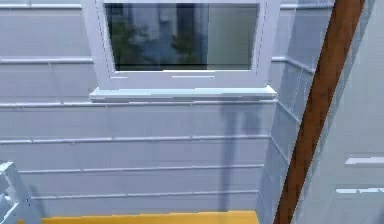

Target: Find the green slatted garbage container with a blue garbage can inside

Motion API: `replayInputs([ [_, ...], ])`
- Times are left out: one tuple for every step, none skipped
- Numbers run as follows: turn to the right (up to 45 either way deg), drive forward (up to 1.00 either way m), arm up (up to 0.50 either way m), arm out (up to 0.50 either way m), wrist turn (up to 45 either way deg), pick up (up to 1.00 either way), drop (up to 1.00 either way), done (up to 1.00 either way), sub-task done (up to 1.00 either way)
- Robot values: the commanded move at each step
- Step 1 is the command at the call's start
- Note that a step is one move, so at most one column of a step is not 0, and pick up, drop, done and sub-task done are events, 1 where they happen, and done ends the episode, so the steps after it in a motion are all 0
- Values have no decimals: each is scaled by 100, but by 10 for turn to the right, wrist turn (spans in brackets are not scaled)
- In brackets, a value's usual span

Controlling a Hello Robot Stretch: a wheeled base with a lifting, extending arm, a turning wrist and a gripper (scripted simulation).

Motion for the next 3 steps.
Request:
replayInputs([
  [300,0,0,0,0,0,0,0,0],
  [0,25,0,0,0,0,0,0,0],
  [450,0,0,0,0,0,0,0,0],
])
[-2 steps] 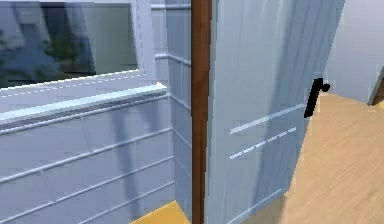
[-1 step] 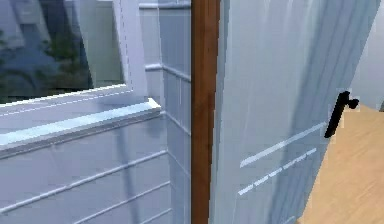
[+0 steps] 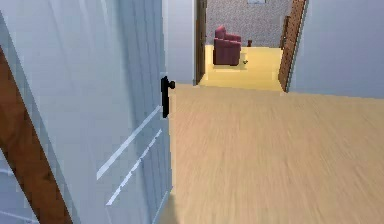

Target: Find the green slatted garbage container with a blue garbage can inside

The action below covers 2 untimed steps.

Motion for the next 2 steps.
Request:
replayInputs([
  [180,0,0,0,0,0,0,0,0],
  [30,0,0,0,0,0,0,0,0],
])
